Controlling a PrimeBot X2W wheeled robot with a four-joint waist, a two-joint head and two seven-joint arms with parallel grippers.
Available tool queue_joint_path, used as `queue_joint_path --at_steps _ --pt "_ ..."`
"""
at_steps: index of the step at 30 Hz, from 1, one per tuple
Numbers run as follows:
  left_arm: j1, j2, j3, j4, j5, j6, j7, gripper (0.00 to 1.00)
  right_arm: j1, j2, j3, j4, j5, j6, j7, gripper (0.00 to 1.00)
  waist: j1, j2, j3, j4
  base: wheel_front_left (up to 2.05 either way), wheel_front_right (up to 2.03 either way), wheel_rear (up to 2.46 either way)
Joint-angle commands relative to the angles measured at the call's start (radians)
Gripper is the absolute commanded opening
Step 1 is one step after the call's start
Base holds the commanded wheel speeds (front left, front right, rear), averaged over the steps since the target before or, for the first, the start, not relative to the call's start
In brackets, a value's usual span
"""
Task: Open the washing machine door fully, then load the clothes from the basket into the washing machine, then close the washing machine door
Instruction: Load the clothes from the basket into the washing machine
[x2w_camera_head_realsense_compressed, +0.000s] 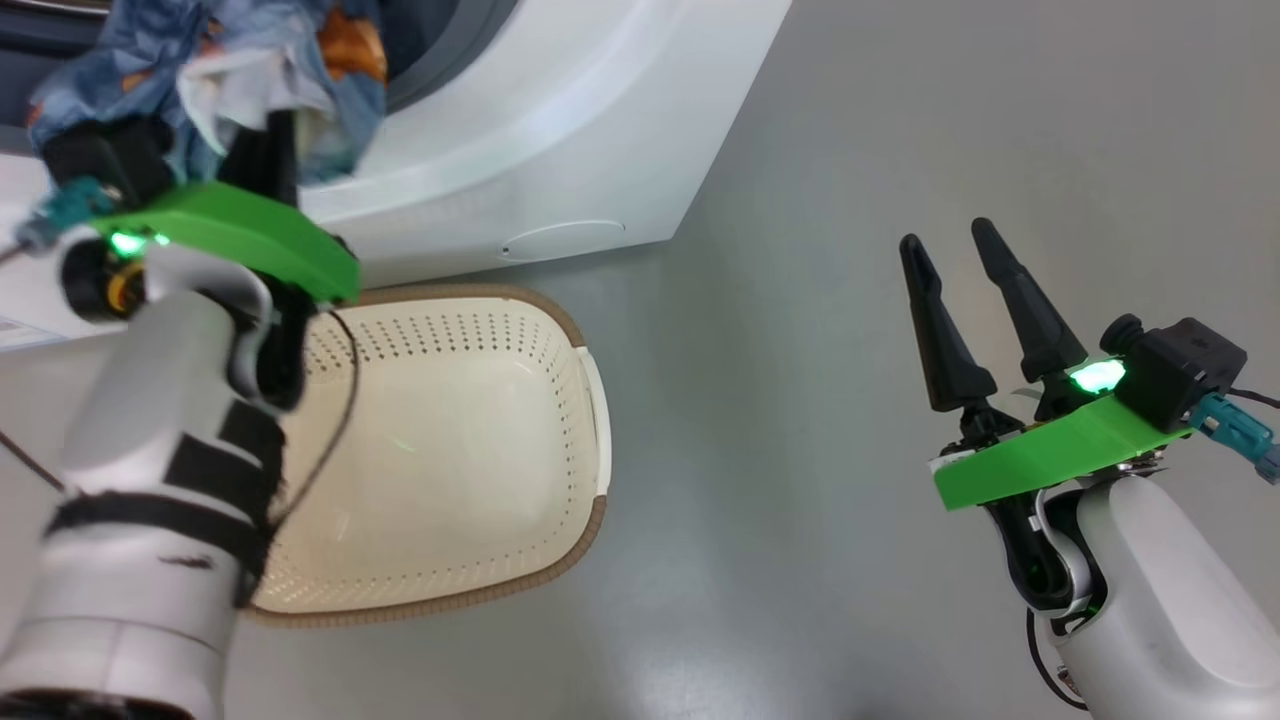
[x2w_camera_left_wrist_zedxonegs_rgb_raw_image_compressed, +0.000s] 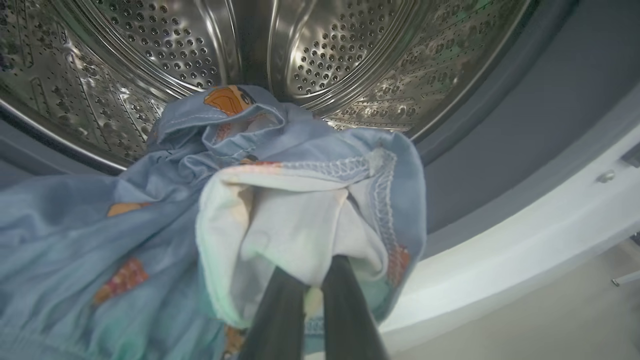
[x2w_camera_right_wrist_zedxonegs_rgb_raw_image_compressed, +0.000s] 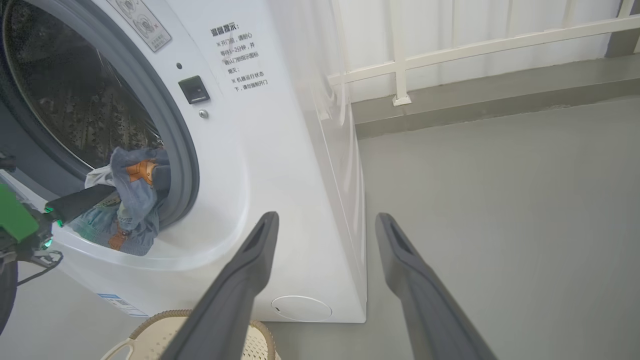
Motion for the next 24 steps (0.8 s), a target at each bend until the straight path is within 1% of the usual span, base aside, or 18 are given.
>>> queue_joint_path --at_steps 1,3,8,14,18,24 --pt "-0.057 0.045 0.012 -0.003 0.006 0.011 0.005 0.0 0.011 -0.007 0.023 -0.025 0.002 0.006 -0.008 1.0 0.0001 0.0 0.019 -0.008 0.0 0.0 0.0" --pt "-0.079 0.051 0.01 0.007 0.009 0.017 0.016 0.0 0.008 -0.008 0.026 -0.027 0.002 0.006 -0.008 1.0 0.0001 0.0 0.029 -0.012 0.0 0.0 0.0" --pt "-0.199 0.085 0.002 0.068 0.027 0.052 0.074 0.0 -0.002 -0.01 0.02 -0.035 0.002 0.006 -0.008 1.0 0.0001 0.0 0.088 -0.046 0.0 0.0 0.0" --pt "-0.335 0.122 -0.026 0.132 0.067 0.084 0.113 0.0 -0.006 0.012 0.013 -0.048 0.0 0.006 -0.008 1.0 0.0001 0.0 0.153 -0.101 0.0 0.0 0.0" --pt "-0.42 0.139 -0.053 0.153 0.102 0.103 0.107 0.0 -0.01 0.029 0.017 -0.053 -0.001 0.006 -0.008 1.0 0.0001 0.0 0.185 -0.131 0.0 0.0 0.0" --pt "-0.512 0.164 -0.098 0.182 0.161 0.134 0.064 0.0 -0.018 0.047 0.03 -0.054 0.001 0.006 -0.008 1.0 0.0001 0.0 0.208 -0.162 0.0 0.0 0.0"
